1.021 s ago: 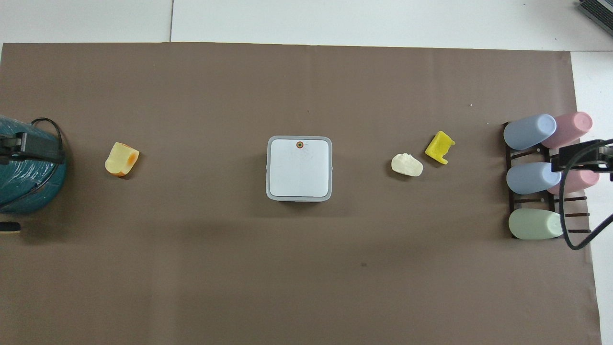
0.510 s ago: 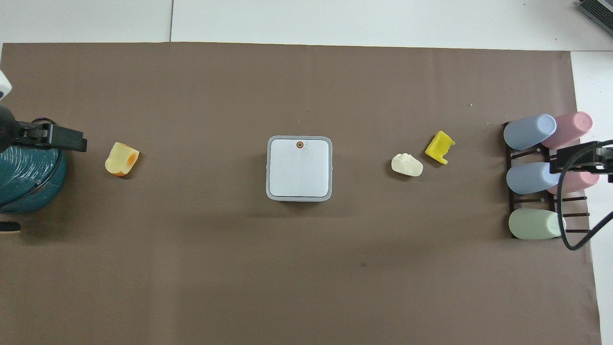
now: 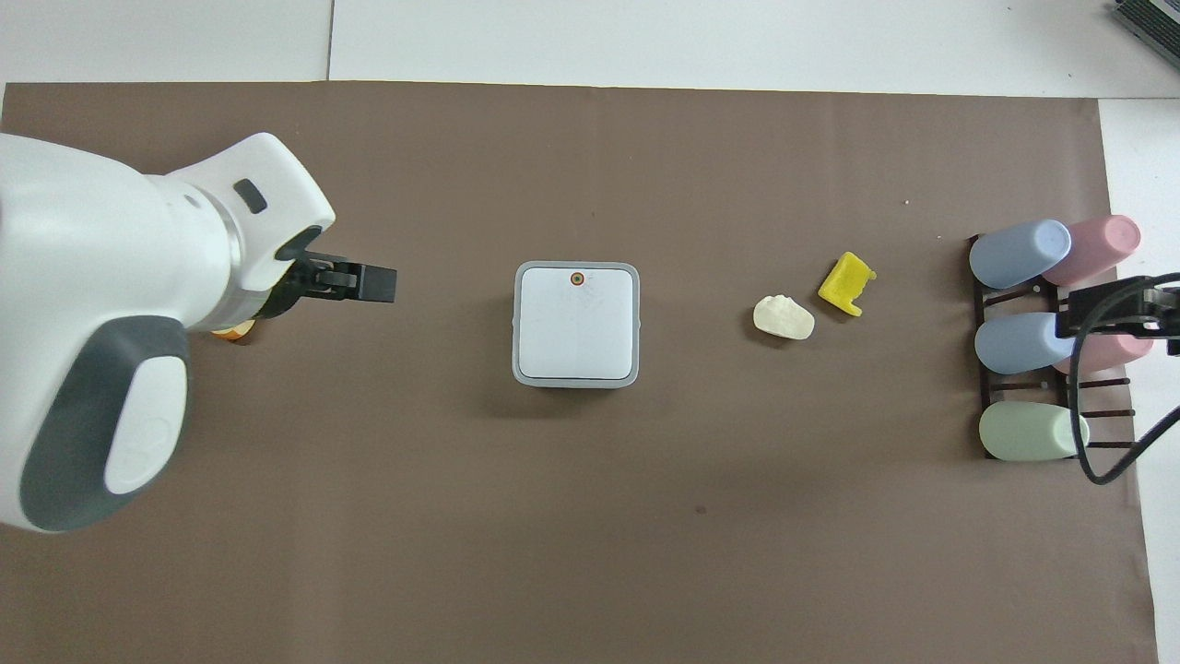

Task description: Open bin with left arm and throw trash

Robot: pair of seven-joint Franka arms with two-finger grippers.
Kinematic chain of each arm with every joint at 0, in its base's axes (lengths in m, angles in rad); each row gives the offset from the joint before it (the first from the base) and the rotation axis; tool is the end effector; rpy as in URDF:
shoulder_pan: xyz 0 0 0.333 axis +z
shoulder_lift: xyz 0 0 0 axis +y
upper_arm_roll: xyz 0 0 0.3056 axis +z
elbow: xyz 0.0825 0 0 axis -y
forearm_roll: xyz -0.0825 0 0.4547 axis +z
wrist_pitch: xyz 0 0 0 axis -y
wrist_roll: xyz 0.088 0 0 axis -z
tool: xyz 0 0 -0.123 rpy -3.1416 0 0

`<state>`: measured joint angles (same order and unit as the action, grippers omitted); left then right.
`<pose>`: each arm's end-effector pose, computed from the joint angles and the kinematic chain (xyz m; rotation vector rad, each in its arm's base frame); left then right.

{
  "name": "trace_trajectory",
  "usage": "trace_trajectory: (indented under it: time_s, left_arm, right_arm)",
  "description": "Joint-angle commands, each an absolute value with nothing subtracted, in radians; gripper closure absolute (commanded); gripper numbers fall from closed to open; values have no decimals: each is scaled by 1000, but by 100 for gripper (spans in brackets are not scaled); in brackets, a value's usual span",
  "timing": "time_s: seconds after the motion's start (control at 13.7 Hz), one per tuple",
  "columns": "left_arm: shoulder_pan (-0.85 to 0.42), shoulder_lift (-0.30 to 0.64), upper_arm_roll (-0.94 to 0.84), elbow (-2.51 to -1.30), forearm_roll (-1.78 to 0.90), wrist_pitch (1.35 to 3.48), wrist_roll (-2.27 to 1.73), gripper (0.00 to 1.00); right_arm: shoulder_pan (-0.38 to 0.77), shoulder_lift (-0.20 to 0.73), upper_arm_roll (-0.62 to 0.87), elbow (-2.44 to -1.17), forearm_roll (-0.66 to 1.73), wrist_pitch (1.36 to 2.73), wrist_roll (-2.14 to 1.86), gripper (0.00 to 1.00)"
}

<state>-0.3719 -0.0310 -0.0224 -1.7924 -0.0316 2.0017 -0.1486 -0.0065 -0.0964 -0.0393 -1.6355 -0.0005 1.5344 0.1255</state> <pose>0.5990 -0.2520 0.5374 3.0088 -0.3568 0.3404 0.5913 -0.0281 0.6185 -3.1270 0.2682 0.0077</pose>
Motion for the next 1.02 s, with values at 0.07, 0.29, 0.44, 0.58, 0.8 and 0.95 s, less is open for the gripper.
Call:
trace_trajectory:
  time_s: [0.07, 0.29, 0.44, 0.58, 0.8, 0.95]
  left_arm:
    - [-532, 36, -5, -1865, -21, 2228, -219, 0]
    - [-592, 130, -6, -1870, -25, 2393, -384, 74]
    - [-597, 150, -8, -1885, -26, 2466, -403, 100]
    - [-614, 190, -8, -1884, -25, 2520, -405, 100]
    - [-629, 270, -6, -1873, -26, 2611, -416, 100]
    - [-627, 296, -6, -1873, -26, 2622, -411, 100]
  right_arm:
    - [-5, -124, -41, -1687, -11, 1583, 135, 0]
    - [-2, -123, -40, -1729, 3, 1644, 133, 0]
    - [30, -124, -38, -1846, 6, 1783, 133, 0]
    - [57, -123, -37, -1931, 17, 1897, 132, 0]
    - [115, -20, -37, -1939, 66, 2004, 133, 0]
    - [147, 67, -37, -1939, 78, 2096, 132, 0]
